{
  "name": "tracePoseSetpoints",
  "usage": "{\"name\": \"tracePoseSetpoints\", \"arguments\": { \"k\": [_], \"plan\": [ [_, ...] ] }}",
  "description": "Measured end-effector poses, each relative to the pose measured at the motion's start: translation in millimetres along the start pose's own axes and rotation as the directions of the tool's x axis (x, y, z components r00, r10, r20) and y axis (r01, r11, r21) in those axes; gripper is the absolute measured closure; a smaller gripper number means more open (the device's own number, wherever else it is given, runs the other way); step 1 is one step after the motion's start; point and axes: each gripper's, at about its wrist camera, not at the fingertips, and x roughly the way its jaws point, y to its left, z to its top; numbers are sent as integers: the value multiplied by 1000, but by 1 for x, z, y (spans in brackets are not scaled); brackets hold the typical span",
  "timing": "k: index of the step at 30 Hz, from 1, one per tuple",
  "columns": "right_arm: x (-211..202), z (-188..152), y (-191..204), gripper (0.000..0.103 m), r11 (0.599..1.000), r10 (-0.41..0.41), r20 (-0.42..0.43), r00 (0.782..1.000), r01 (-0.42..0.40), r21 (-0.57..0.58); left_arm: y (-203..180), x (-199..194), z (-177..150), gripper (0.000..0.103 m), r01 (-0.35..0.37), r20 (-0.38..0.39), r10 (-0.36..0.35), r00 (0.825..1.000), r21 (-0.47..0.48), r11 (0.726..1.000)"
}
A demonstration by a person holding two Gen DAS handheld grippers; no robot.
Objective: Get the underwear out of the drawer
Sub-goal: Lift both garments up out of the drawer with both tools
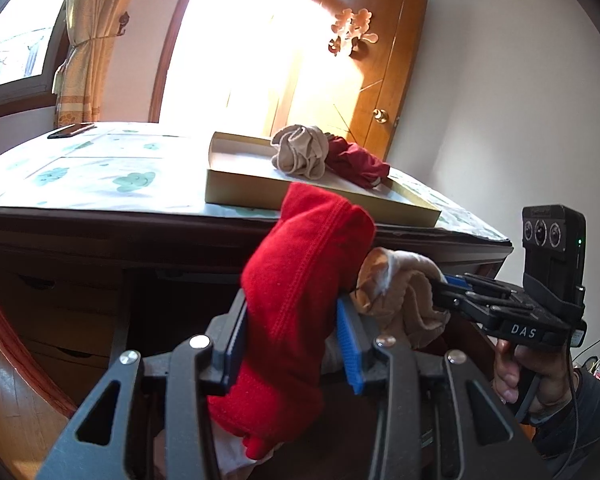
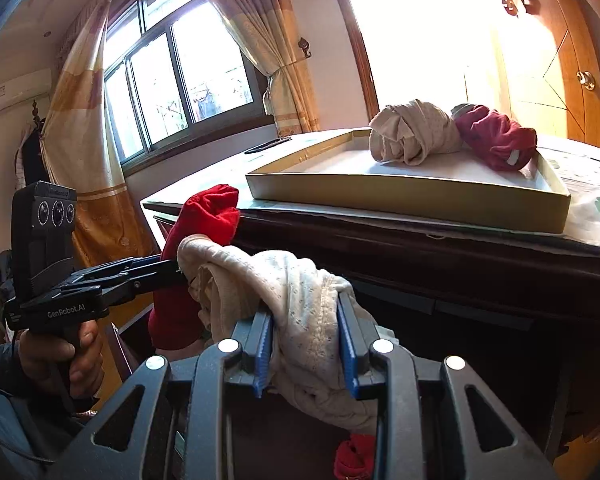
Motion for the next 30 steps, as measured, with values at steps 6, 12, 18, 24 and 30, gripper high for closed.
{"name": "tracePoseSetpoints", "arguments": {
  "k": [6, 12, 18, 24, 30],
  "plan": [
    [-1, 1, -2, 72, 1000, 10, 18, 1000, -10, 10, -4, -3, 0, 63, 3, 19, -3, 1000, 12, 1000],
    [-11, -1, -1, 72, 1000, 30, 74, 997, -30, 5, -7, -10, 1, 63, -4, 59, 3, 998, 30, 1000],
    [-17, 0, -3, 72, 999, 44, 114, 992, -46, 16, -11, -14, 1, 63, -13, 86, 8, 996, 51, 999],
    [-19, 0, -5, 72, 998, 50, 134, 990, -54, 27, -13, -22, 1, 63, -22, 131, 14, 991, 61, 998],
    [-21, 1, -12, 72, 995, 60, 153, 986, -71, 67, -12, -27, 3, 63, -39, 158, 30, 987, 54, 998]
  ]
}}
